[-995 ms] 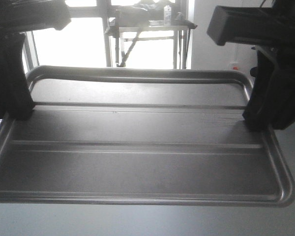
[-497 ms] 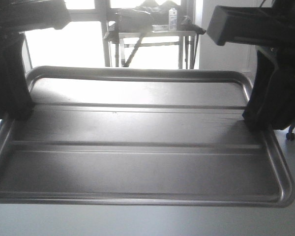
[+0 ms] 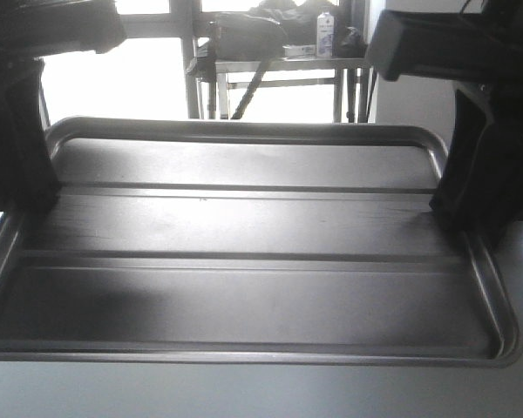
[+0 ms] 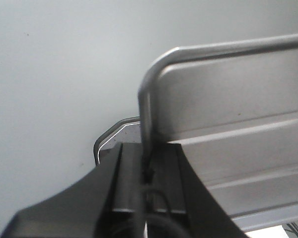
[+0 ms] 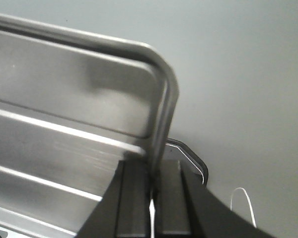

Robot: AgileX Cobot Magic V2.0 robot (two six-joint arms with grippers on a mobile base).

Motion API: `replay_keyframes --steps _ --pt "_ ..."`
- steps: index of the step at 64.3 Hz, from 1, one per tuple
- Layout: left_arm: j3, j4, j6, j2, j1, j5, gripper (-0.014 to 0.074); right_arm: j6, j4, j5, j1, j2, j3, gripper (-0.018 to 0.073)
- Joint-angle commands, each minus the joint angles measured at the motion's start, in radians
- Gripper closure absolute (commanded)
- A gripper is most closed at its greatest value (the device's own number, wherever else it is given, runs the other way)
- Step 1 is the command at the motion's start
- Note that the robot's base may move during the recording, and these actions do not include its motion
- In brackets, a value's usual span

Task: Grab silver tray and stack on right shelf
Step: 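Hold the tray level in both grippers while the base drives to another shelf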

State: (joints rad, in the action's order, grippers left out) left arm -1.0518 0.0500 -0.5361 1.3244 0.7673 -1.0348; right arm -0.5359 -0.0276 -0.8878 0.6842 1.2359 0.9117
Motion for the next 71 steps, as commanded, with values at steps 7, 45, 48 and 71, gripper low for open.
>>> replay_keyframes --steps 7,45,48,71 --pt "-0.032 0.012 0.023 -0.021 0.009 -0.003 0.0689 0.026 -0.024 0.047 -0.004 -0.021 0.029 0.0503" --pt "-0.032 0.012 0.023 -0.021 0.009 -0.003 0.0689 0.026 -0.024 0.047 -0.004 -0.021 0.029 0.0503" --pt "-0.032 0.012 0.023 -0.021 0.009 -0.003 0.0689 0.026 -0.024 0.047 -0.004 -0.021 0.029 0.0503" --pt "-0.032 0.012 0.023 -0.021 0.009 -0.003 0.0689 0.026 -0.024 0.047 -0.004 -0.021 0.029 0.0503"
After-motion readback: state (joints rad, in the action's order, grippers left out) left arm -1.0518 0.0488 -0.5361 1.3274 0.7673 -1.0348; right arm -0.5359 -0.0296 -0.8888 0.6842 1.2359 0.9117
